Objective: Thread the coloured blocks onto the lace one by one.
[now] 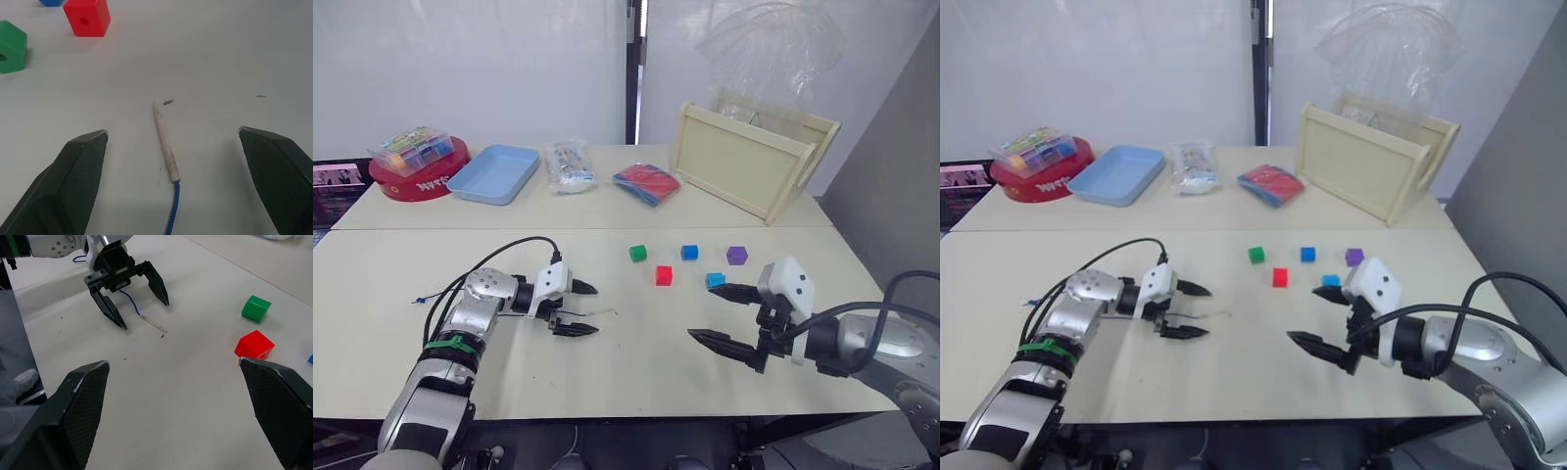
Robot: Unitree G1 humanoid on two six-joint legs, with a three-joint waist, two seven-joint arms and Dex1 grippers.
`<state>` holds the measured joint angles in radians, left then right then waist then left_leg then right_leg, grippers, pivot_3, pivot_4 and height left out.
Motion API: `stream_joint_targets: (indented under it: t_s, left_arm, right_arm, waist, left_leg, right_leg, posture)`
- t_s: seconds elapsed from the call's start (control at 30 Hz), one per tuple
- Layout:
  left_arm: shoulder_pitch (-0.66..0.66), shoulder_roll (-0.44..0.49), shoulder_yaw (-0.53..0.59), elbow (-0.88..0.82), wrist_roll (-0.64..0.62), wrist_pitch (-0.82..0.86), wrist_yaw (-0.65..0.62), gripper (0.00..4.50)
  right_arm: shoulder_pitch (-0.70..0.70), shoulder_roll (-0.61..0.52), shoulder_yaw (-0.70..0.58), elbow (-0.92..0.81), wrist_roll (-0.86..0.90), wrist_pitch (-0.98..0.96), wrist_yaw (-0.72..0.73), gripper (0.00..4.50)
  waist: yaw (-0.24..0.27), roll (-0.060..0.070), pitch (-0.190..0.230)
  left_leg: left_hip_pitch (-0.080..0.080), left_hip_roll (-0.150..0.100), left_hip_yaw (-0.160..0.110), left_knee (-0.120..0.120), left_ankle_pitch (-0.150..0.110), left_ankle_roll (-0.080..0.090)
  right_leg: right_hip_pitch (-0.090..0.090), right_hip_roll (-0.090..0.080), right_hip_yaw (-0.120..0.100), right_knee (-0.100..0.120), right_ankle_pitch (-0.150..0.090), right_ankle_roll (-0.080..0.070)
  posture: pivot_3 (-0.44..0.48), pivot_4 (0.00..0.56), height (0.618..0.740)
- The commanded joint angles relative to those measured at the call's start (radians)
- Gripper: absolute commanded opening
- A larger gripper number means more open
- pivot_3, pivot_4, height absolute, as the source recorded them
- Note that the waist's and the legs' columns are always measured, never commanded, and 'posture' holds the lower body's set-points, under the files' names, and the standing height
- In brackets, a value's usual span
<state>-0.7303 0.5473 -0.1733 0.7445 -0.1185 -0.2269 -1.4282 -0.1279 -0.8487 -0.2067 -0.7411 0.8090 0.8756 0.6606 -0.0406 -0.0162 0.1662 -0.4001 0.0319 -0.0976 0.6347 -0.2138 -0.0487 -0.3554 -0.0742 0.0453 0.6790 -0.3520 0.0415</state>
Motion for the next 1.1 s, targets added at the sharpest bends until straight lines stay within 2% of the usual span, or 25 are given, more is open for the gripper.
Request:
stream_joint_targets:
  t_s: [0.03,0.23,0.47,0.57,0.77,1.1]
  left_arm:
    - [-0.029,0.009,0.008,0.035,0.016,-0.035,0.001,4.24]
    - [-0.005,0.013,-0.029,0.098,0.073,-0.065,-0.017,2.3]
    - [0.004,0.033,-0.019,0.107,0.076,-0.075,-0.015,0.05]
    - [0.004,0.017,0.019,0.078,0.025,-0.051,-0.004,0.02]
    - [0.042,0.01,0.069,-0.169,-0.11,0.118,-0.054,0.02]
    - [0.088,0.04,0.053,-0.431,-0.137,0.338,-0.001,0.02]
  right_arm:
    - [0.01,-0.011,-0.031,-0.04,0.019,-0.003,-0.012,4.49]
    - [0.008,-0.014,-0.014,-0.03,0.0,-0.022,-0.014,4.5]
    - [0.005,-0.013,-0.002,-0.022,-0.009,-0.028,-0.005,4.5]
    - [0.0,-0.01,0.01,-0.009,-0.014,-0.033,0.008,4.5]
    - [-0.015,0.003,0.032,0.031,-0.031,-0.06,0.025,4.5]
    - [-0.036,0.055,0.097,0.021,-0.081,-0.106,-0.007,4.5]
  waist:
    - [0.0,0.0,0.0]
    - [0.0,0.0,0.0]
    - [-0.005,0.0,0.0]
    - [-0.005,0.0,0.0]
    - [-0.001,0.0,0.0]
    - [-0.003,0.0,0.0]
  left_leg:
    - [0.0,0.0,0.0,0.0,0.0,0.0]
    - [0.001,0.0,0.0,0.0,0.0,0.0]
    - [0.002,0.0,0.0,0.001,0.0,0.0]
    - [0.002,0.0,0.0,0.001,0.0,0.0]
    - [-0.001,0.0,-0.001,0.002,0.0,0.0]
    - [-0.002,0.0,-0.003,0.003,0.0,0.0]
  right_leg:
    - [0.0,0.0,0.0,0.0,0.0,0.0]
    - [0.001,0.0,0.0,0.0,0.0,0.0]
    - [0.001,0.0,0.0,0.001,0.0,0.0]
    - [0.001,0.0,0.0,0.001,0.0,0.0]
    - [0.0,0.0,-0.001,0.001,0.0,0.0]
    - [0.0,0.001,-0.002,0.001,0.0,0.0]
  posture:
    - [0.0,0.15,0.74]
    - [0.0,0.15,0.74]
    - [0.0,0.15,0.74]
    - [0.0,0.15,0.74]
    - [0.0,0.15,0.74]
    - [0.0,0.15,0.74]
